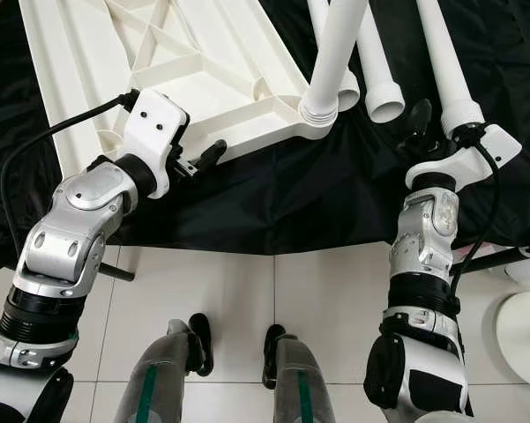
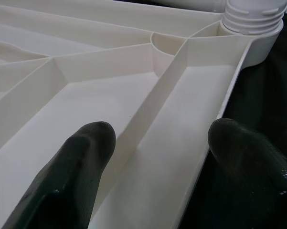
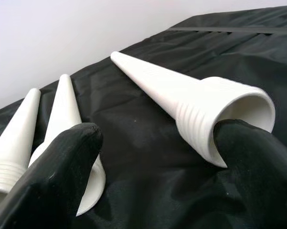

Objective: Building children table

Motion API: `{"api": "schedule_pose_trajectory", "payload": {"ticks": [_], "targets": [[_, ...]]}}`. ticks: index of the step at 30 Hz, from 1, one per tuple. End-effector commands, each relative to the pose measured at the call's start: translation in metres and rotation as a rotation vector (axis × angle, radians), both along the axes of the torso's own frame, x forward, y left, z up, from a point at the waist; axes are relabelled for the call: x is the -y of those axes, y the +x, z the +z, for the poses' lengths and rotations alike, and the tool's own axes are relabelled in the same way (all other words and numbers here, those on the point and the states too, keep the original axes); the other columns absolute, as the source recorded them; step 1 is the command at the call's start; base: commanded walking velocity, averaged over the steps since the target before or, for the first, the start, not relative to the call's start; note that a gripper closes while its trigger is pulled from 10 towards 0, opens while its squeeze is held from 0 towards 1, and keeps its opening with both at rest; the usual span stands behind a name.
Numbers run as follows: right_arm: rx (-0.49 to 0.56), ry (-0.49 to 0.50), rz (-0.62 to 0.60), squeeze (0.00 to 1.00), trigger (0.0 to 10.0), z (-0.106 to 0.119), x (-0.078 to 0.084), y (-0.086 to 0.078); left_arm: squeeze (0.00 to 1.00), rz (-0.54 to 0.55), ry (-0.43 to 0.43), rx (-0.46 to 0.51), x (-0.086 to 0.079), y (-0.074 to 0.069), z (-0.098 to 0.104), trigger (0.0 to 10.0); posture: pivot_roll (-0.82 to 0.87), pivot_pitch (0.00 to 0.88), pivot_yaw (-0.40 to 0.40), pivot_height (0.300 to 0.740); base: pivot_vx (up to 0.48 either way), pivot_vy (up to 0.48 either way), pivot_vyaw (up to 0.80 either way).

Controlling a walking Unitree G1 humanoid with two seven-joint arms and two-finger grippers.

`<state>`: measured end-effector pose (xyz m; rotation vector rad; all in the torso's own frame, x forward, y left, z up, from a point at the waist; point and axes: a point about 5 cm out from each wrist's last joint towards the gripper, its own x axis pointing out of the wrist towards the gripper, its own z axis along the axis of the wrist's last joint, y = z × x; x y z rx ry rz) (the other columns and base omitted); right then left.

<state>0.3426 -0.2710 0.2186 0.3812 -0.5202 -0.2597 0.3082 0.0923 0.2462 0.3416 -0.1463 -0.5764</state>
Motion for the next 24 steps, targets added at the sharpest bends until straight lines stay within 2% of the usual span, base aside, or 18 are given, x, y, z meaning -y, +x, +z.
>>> {"api": "schedule_pose_trajectory", "payload": {"ticks": [1, 8, 16, 17, 18, 19, 20, 21, 24], "targets": [[-0.004, 0.010, -0.013, 0.00, 10.0, -0.004, 0.004, -0.002, 0.00, -0.020, 0.010, -0.021, 0.001, -0.004, -0.005, 10.0, 0.13, 0.305, 0.019, 0.740, 0.000, 0.000, 0.00], [-0.008, 0.065, -0.017, 0.00, 10.0, -0.008, 0.012, 0.004, 0.00, -0.018, 0.019, -0.027, -0.001, -0.006, -0.006, 10.0, 0.15, 0.319, 0.031, 0.740, 0.000, 0.000, 0.00], [-0.009, 0.098, 0.012, 0.00, 10.0, -0.010, 0.013, 0.010, 0.00, -0.017, 0.024, -0.032, -0.003, -0.008, -0.005, 10.0, 0.16, 0.326, 0.039, 0.740, 0.000, 0.000, 0.00], [-0.006, 0.105, 0.019, 0.00, 8.7, -0.009, 0.012, 0.011, 0.00, -0.016, 0.025, -0.032, -0.003, -0.008, -0.005, 10.0, 0.16, 0.327, 0.040, 0.740, 0.000, 0.000, 0.00], [-0.006, 0.105, 0.019, 0.00, 8.7, -0.009, 0.012, 0.011, 0.00, -0.016, 0.025, -0.032, -0.003, -0.008, -0.005, 10.0, 0.16, 0.327, 0.040, 0.740, 0.000, 0.000, 0.00], [-0.002, 0.117, 0.026, 0.00, 7.9, -0.008, 0.013, 0.013, 0.00, -0.015, 0.025, -0.034, -0.004, -0.009, -0.005, 10.0, 0.17, 0.329, 0.043, 0.740, 0.000, 0.000, 0.00], [0.001, 0.126, 0.030, 0.00, 7.9, -0.007, 0.013, 0.015, 0.00, -0.014, 0.026, -0.034, -0.004, -0.009, -0.005, 10.0, 0.17, 0.329, 0.043, 0.740, 0.000, 0.000, 0.00], [0.007, 0.136, 0.033, 0.00, 4.4, -0.005, 0.014, 0.017, 0.00, -0.013, 0.026, -0.036, -0.004, -0.009, -0.005, 10.0, 0.17, 0.331, 0.045, 0.740, 0.000, 0.000, 0.00], [0.016, 0.141, 0.035, 0.00, 4.2, -0.002, 0.015, 0.019, 0.00, -0.011, 0.027, -0.039, -0.005, -0.010, -0.005, 10.0, 0.17, 0.333, 0.047, 0.740, 0.000, 0.000, 0.00]]}}
